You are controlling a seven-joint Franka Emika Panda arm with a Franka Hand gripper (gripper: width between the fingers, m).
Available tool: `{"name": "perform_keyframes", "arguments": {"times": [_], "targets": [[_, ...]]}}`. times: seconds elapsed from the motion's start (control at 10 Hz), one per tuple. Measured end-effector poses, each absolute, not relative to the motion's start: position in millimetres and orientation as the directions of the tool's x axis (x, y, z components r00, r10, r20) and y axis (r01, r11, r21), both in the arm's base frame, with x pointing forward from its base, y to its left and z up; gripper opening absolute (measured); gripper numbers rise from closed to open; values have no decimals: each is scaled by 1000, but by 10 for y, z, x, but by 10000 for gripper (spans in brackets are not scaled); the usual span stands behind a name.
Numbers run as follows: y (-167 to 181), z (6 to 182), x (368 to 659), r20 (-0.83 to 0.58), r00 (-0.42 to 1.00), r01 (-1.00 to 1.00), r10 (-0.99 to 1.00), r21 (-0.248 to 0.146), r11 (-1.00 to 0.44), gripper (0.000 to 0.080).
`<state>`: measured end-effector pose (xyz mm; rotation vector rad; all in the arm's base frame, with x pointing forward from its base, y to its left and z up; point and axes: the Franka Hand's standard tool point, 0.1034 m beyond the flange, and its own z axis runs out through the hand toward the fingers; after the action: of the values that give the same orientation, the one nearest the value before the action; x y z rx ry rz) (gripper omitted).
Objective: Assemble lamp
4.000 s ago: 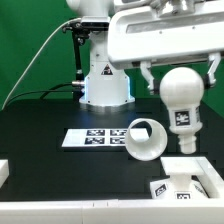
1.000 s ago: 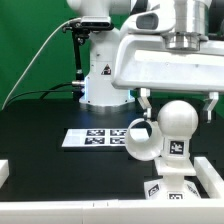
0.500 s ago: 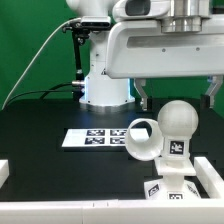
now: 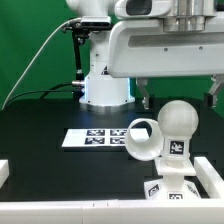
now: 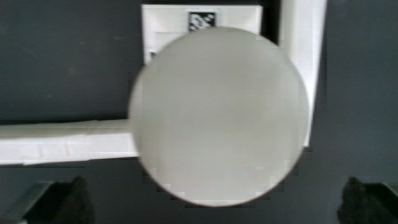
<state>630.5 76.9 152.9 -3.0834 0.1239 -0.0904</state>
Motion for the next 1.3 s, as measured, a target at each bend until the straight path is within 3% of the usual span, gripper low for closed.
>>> {"name": "perform_keyframes", "arguments": {"times": [0.3, 0.6, 0.7, 0.8, 1.1, 1.2, 1.3], "targets": [[745, 1342, 6321, 100, 991, -87, -91, -46, -995, 699], [733, 1309, 6319, 105, 989, -98, -102, -40, -994, 699], [731, 1308, 6319, 105, 989, -99, -102, -40, -994, 570], [729, 1310, 6321, 105, 989, -99, -103, -40, -994, 570], [726, 1308, 6321, 103, 984, -139, -143, -44, -989, 103], [727, 1308, 6321, 103, 983, -151, -155, -46, -988, 103], [729, 1308, 6320, 96, 958, -267, -272, -60, -962, 19]]}}
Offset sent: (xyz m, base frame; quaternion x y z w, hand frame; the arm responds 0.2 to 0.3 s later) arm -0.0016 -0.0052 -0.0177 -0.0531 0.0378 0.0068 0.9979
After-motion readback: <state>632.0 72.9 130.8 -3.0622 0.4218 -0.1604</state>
